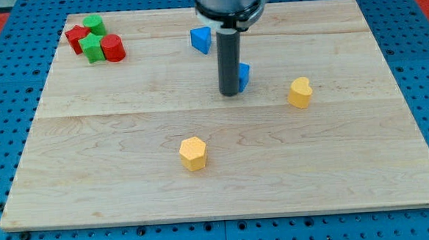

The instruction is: Push the green star along with red circle right a bit

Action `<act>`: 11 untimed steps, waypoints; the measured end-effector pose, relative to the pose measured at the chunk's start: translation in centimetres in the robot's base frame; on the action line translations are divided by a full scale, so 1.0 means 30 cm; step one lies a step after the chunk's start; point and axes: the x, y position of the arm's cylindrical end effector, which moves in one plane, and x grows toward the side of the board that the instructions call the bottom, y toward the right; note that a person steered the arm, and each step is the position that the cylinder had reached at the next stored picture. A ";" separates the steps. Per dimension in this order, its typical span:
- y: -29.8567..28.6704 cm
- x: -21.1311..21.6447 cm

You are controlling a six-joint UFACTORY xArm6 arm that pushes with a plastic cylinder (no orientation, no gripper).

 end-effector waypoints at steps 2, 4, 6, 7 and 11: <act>-0.154 0.071; -0.832 0.040; -0.916 -0.323; -0.804 -0.328; -0.645 -0.508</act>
